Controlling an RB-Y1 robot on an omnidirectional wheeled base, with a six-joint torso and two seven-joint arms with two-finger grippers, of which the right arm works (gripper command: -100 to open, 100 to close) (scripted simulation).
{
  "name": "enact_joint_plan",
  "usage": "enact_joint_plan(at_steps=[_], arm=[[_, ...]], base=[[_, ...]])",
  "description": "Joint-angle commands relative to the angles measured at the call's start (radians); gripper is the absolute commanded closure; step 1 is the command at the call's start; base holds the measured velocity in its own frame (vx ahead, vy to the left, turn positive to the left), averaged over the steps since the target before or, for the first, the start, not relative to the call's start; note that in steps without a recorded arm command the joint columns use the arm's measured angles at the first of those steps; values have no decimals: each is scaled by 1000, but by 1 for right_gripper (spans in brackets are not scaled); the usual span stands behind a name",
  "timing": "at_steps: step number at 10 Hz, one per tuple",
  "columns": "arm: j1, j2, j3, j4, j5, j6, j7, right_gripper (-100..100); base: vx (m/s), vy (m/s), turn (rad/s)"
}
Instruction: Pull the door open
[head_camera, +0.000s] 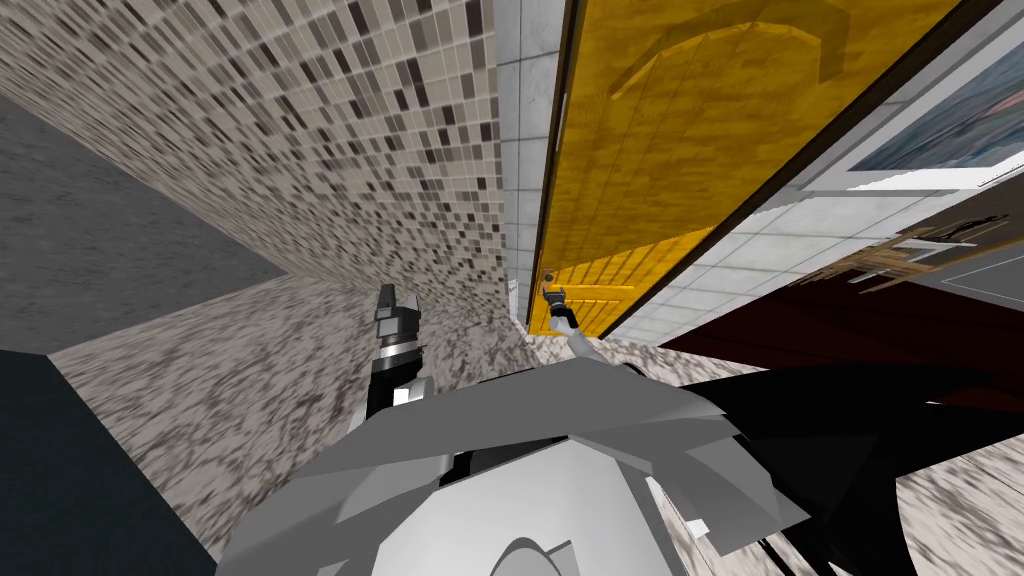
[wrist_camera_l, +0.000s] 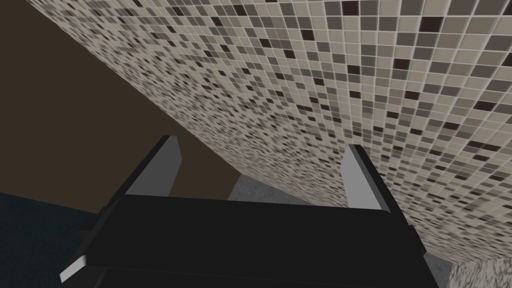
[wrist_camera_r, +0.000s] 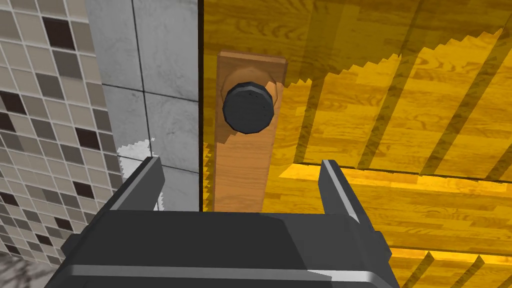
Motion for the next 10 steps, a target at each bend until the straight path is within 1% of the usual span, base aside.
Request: enact_joint_plan(at_steps=[1,2,3,4,5,9,10], arm=[[-3,0,6,2,-23,-1,-36,-100],[-5,0,9,3,-35,-1,-52,-100],[-3,0,7,1,-27,0,-39,-100],[4,-25,-1,10,-34,-6,-63,-100],[7,-32,-4,12,-35,-8,-70,-100],[26,-95,-25,33,-50,-23,-122,-100],[29,-86,-23,19,-48,-16,-111,-100]], base=[[-56,1,24],[-62,-5,29],[-29,-3,5],[125,-12,155],[197,-31,126],[209,-45,123],[101,-26,24]])
